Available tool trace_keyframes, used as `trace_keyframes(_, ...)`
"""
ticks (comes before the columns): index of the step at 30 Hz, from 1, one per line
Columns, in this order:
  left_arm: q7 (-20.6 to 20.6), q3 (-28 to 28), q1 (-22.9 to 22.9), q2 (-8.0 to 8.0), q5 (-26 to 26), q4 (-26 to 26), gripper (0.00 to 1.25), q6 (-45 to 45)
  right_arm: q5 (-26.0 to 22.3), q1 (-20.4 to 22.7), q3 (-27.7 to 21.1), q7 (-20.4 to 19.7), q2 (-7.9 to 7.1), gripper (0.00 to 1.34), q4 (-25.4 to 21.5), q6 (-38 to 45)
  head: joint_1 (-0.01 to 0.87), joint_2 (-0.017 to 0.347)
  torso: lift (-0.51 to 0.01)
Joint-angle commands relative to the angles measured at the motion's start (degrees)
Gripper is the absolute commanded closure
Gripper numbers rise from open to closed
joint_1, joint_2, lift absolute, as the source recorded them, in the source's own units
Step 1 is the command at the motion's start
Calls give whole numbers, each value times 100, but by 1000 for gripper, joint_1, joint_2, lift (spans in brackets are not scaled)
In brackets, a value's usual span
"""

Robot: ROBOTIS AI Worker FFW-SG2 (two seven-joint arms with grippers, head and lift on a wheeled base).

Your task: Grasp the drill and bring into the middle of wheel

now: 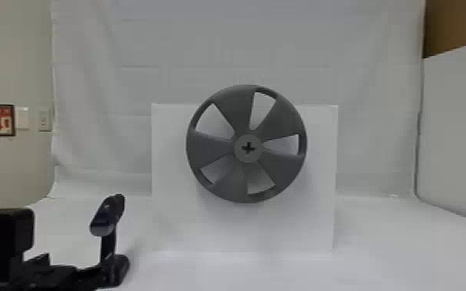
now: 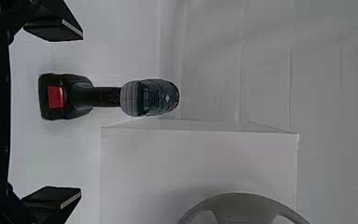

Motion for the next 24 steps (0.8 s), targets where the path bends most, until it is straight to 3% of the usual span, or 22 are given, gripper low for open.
trace_keyframes(1, 0, 2, -7, 0, -3, 0, 110, 10, 6, 1, 21, 0, -19, 94, -1, 12, 54, 31, -403)
trace_keyframes(24, 9, -16, -7, -17, -55, 0, 108, 1, 24, -8, 47, 0, -28, 96, 8, 21, 54, 31, -403)
